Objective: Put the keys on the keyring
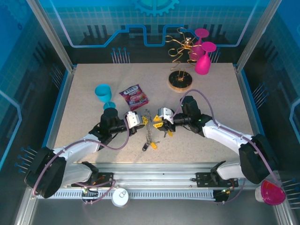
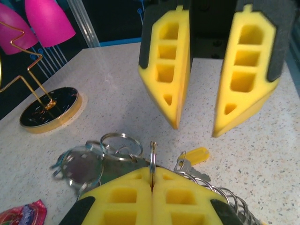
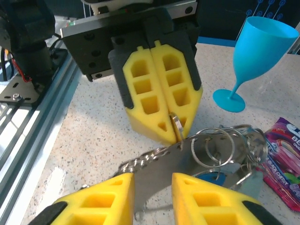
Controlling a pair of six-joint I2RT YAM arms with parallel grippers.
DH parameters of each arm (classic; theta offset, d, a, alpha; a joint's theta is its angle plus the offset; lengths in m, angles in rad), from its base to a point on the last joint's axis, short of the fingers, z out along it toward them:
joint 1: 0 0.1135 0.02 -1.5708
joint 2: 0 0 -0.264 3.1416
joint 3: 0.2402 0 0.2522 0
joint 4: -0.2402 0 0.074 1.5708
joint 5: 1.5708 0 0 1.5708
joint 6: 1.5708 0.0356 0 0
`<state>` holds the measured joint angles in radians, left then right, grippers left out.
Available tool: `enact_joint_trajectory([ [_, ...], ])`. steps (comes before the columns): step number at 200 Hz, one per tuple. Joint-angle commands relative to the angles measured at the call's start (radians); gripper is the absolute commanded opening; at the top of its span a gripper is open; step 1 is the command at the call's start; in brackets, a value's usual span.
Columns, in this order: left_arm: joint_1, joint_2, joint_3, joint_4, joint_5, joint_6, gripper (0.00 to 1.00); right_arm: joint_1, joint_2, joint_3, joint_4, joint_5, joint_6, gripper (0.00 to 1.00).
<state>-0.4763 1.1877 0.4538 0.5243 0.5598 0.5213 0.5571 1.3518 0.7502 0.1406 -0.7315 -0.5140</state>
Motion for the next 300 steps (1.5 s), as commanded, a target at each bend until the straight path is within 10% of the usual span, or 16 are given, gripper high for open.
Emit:
enact_joint_trajectory([
  [1,0.008,0.015,-0.008,0.103,0.124,-0.019,0.00,0.000,0.027,-0.005,0.153,-0.065,0.052,0.26],
  [116,0.011,0.058,-0.001,0.145,0.154,-0.044,0.00,0.003,0.071,0.045,0.141,-0.098,0.024,0.00],
  [150,0.011,0.030,0.037,0.007,0.058,-0.041,0.28,0.009,0.036,0.119,-0.145,-0.019,-0.115,0.00],
  [197,0.010,0.012,0.111,-0.211,0.044,0.033,0.21,0.065,0.063,0.293,-0.527,0.140,-0.333,0.00],
  [300,0.010,0.018,0.161,-0.259,0.101,0.031,0.07,0.160,0.159,0.460,-0.713,0.329,-0.402,0.00],
])
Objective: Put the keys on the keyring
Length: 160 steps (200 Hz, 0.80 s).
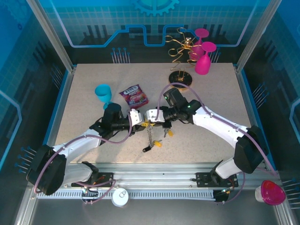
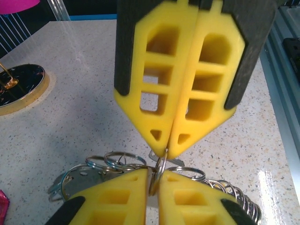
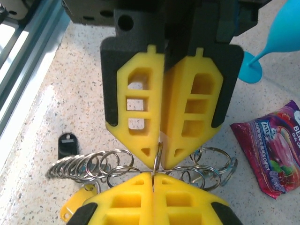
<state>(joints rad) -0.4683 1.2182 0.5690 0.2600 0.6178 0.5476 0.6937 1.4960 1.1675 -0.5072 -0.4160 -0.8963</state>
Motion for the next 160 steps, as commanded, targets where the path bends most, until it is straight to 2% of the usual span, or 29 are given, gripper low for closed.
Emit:
enact_joint_trajectory([
  [1,0.002,-0.013,0.045,0.006,0.044,0.005,0.06,0.023,0.015,0.043,-0.064,0.012,-0.020,0.00],
  [15,0.002,-0.011,0.045,0.011,0.052,0.004,0.00,0.023,0.011,0.040,-0.052,-0.010,-0.001,0.00],
  [38,0.003,-0.017,0.039,0.013,0.064,0.018,0.00,0.000,-0.019,-0.001,0.028,-0.069,0.078,0.00],
  [52,0.002,-0.025,0.024,0.034,0.075,0.033,0.00,-0.044,-0.063,-0.082,0.155,-0.158,0.178,0.17],
  [70,0.002,-0.031,0.001,0.078,0.093,0.045,0.00,-0.089,-0.118,-0.217,0.371,-0.252,0.268,0.23],
  [89,0.002,-0.029,-0.010,0.103,0.115,0.061,0.00,-0.113,-0.126,-0.295,0.512,-0.289,0.330,0.24],
  [160,0.002,-0.021,-0.012,0.126,0.160,0.071,0.00,-0.112,-0.095,-0.329,0.601,-0.331,0.349,0.19],
])
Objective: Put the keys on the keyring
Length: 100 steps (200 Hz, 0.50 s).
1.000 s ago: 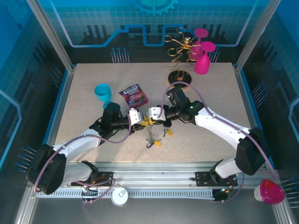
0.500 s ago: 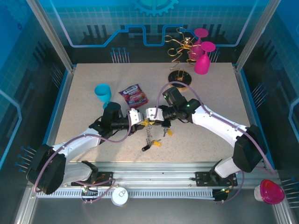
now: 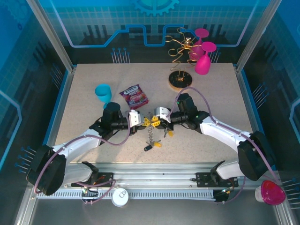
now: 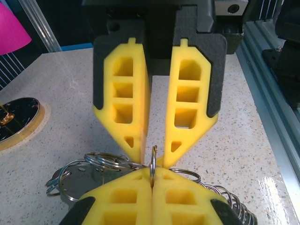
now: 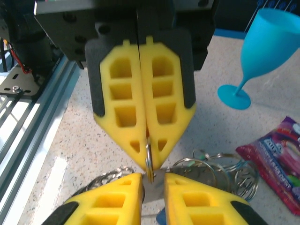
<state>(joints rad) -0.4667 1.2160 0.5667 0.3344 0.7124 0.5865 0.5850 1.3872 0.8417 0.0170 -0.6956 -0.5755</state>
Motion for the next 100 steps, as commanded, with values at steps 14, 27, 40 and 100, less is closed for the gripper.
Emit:
enact_joint_trajectory([
  [14,0.002,-0.018,-0.010,0.048,0.065,0.035,0.00,-0.004,0.016,0.001,0.078,-0.058,0.027,0.16],
  [27,0.001,-0.020,-0.010,0.048,0.066,0.033,0.00,-0.004,0.020,0.005,0.068,-0.061,0.020,0.07],
  [40,0.001,-0.021,-0.007,0.046,0.062,0.028,0.00,-0.004,0.018,0.011,0.051,-0.065,0.005,0.00],
  [100,0.001,-0.024,0.042,-0.089,0.007,0.062,0.15,0.036,0.024,0.122,-0.233,0.009,-0.220,0.00],
])
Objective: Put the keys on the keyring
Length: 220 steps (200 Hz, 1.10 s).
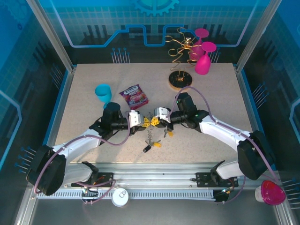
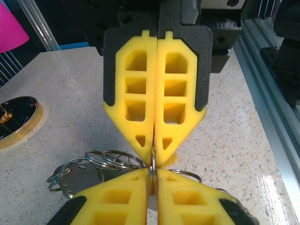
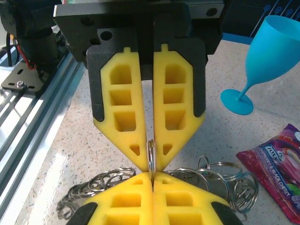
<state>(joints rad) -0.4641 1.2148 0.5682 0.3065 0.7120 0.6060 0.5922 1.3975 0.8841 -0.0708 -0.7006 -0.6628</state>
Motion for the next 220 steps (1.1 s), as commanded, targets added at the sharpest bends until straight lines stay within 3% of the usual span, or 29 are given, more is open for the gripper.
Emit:
enact_joint_trajectory([
  [1,-0.002,-0.022,0.041,-0.063,0.007,0.043,0.15,0.029,0.014,0.081,-0.149,0.016,-0.136,0.00],
  [47,-0.004,-0.020,0.067,-0.120,0.006,0.067,0.17,0.061,0.050,0.154,-0.273,0.080,-0.216,0.00],
  [107,-0.002,-0.029,0.076,-0.135,0.007,0.068,0.10,0.080,0.076,0.187,-0.318,0.120,-0.230,0.00],
  [145,-0.004,-0.030,0.088,-0.151,0.008,0.071,0.12,0.087,0.085,0.200,-0.328,0.131,-0.224,0.00],
  [184,-0.006,-0.027,0.087,-0.150,0.006,0.079,0.00,0.090,0.087,0.201,-0.336,0.139,-0.217,0.00],
  [204,-0.015,-0.035,0.077,-0.141,-0.049,0.117,0.00,0.076,0.064,0.174,-0.276,0.148,-0.141,0.00],
  [220,-0.045,-0.052,0.056,-0.131,-0.147,0.209,0.00,0.032,0.014,0.116,-0.163,0.123,0.012,0.20],
])
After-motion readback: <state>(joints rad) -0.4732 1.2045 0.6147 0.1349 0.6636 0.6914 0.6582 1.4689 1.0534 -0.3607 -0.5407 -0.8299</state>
